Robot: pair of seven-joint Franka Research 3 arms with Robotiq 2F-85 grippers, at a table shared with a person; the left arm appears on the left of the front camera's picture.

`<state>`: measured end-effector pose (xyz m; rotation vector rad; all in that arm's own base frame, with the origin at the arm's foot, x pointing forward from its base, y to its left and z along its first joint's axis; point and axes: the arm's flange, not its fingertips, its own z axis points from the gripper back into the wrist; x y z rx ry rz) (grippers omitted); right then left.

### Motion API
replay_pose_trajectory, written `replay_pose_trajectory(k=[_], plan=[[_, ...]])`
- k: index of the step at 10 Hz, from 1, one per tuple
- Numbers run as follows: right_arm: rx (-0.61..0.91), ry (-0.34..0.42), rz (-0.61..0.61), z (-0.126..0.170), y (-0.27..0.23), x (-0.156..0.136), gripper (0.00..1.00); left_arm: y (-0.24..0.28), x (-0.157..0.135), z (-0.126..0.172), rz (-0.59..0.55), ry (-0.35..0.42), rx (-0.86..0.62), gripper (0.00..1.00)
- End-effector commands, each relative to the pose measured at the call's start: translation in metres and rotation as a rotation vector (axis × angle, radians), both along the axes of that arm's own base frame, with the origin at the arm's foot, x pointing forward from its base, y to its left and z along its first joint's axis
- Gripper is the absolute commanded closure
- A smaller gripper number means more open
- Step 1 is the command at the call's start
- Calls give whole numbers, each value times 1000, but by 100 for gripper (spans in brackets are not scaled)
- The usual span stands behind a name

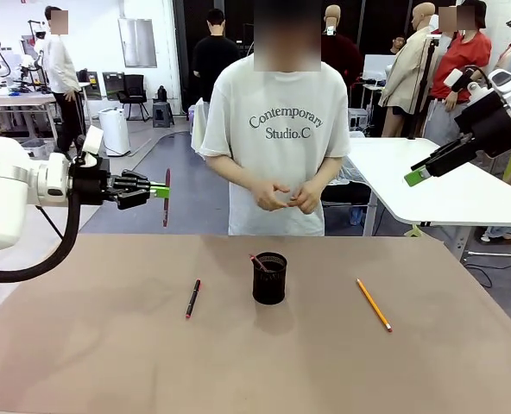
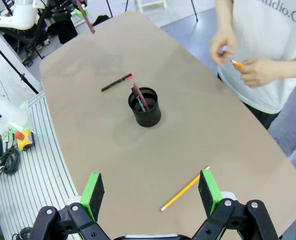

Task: Place the pens into the pen holder.
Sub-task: Pick up a writing instrument from the table and place it into the Pen holder.

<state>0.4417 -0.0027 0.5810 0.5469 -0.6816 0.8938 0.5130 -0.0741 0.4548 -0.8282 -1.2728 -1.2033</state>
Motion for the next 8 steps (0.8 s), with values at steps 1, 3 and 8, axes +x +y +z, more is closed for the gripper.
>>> replay_pose_trajectory(k=[1, 3, 8], plan=[[9, -6, 4, 1, 1, 0, 0, 0, -1, 2, 3, -3, -8, 100], [9, -6, 4, 1, 1, 0, 0, 0, -1, 2, 3, -3, -8, 100], [9, -6, 4, 1, 1, 0, 0, 0, -1, 2, 3, -3, -8, 100]])
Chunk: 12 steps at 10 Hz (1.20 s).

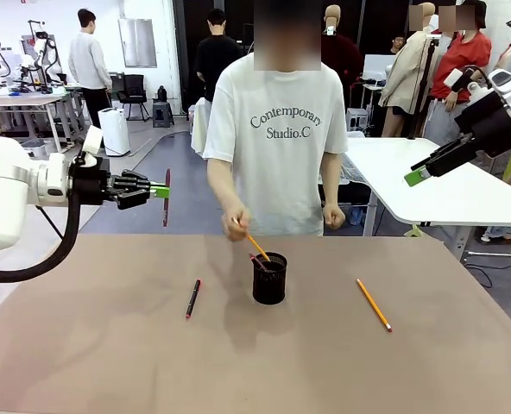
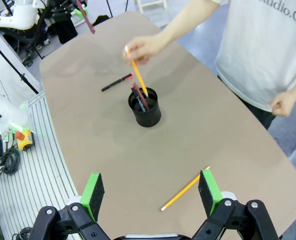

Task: Place the pens into the pen holder.
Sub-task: Pick up a writing instrument from the table and place it into the Pen holder.

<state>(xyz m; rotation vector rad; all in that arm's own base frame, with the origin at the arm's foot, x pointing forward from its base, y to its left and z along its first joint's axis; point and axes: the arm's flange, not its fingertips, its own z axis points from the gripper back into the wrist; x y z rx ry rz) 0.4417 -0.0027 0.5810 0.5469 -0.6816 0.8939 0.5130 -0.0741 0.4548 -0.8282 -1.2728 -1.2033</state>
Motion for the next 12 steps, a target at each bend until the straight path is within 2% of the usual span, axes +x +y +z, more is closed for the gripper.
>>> replay_pose_trajectory(k=[1, 12], plan=[[9, -6, 4, 1, 1, 0, 0, 0, -1, 2, 3, -3, -8, 100], [9, -6, 4, 1, 1, 0, 0, 0, -1, 2, 3, -3, -8, 100]])
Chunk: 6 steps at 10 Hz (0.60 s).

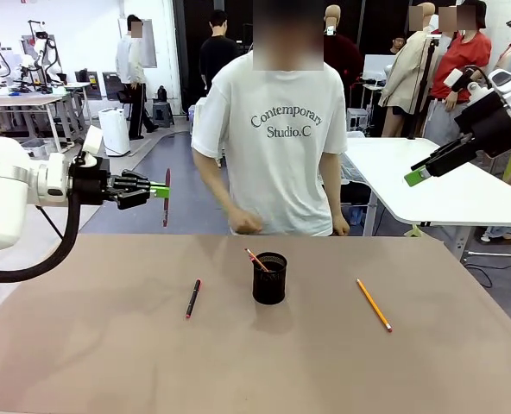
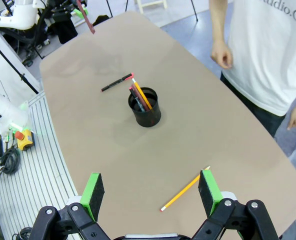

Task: Place the pens into the pen holder.
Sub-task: Pick up a writing instrument from the table and place it into the Pen holder.

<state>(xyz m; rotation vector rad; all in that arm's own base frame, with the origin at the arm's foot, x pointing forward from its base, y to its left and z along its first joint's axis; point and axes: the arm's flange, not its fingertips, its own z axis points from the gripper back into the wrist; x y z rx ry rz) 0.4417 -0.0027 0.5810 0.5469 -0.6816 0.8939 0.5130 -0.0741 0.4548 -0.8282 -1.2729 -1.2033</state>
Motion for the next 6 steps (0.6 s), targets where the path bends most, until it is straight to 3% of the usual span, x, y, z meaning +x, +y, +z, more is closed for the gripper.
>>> replay_pose_trajectory(k=[1, 6], plan=[[9, -6, 4, 1, 1, 0, 0, 0, -1, 2, 3, -3, -8, 100], [9, -6, 4, 1, 1, 0, 0, 0, -1, 2, 3, -3, -8, 100]])
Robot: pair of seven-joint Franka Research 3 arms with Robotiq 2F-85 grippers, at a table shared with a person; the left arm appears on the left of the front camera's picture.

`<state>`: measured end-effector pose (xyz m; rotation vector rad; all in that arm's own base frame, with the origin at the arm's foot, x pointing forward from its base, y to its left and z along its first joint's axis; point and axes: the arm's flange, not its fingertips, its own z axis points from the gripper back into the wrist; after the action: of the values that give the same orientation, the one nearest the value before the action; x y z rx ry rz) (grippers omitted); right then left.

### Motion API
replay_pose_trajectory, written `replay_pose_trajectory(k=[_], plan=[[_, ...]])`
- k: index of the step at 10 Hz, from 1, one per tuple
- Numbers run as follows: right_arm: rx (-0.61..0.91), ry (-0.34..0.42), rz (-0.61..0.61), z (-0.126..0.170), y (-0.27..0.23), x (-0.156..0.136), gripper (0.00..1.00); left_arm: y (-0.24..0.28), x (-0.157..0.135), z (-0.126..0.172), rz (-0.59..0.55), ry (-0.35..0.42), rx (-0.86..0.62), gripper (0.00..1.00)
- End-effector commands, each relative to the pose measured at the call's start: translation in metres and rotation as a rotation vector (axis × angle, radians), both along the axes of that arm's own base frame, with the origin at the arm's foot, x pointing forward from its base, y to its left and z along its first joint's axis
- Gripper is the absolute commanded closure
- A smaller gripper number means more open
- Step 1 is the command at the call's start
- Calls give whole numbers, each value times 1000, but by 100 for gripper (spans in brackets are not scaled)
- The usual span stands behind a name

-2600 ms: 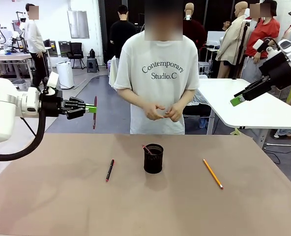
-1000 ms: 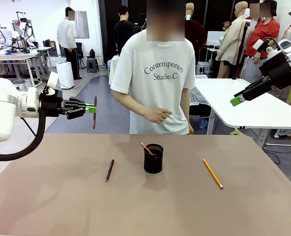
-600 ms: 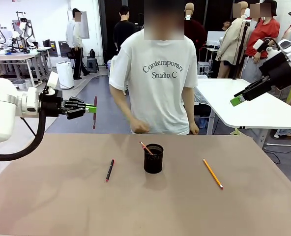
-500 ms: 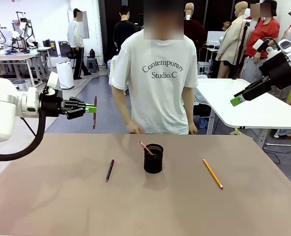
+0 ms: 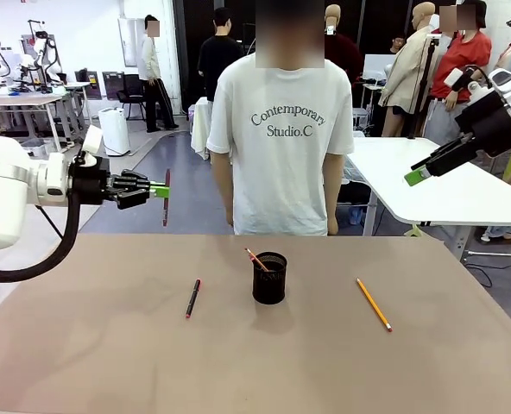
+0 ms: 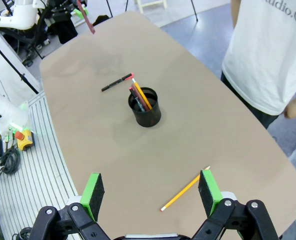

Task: Place the pens into the pen holder.
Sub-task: Pick up a writing instrument from the table and place it into the Pen holder.

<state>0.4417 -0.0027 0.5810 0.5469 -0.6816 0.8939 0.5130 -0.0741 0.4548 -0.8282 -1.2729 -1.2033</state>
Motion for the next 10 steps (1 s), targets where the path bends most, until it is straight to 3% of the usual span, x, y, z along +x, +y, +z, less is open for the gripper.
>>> replay_pose_trajectory(k=[1, 3, 6, 8, 10], plan=[[9, -6, 4, 1, 1, 0, 0, 0, -1, 2, 3, -3, -8, 100], [9, -6, 4, 1, 1, 0, 0, 0, 0, 0, 0, 0, 0, 100], [9, -6, 4, 1, 1, 0, 0, -82, -13, -16, -55, 68, -10, 100], [9, -6, 4, 1, 1, 0, 0, -132, -7, -24, -56, 38, -81, 100], [9, -6, 4, 1, 1, 0, 0, -173, -14, -32, -150, 40, -131, 100]])
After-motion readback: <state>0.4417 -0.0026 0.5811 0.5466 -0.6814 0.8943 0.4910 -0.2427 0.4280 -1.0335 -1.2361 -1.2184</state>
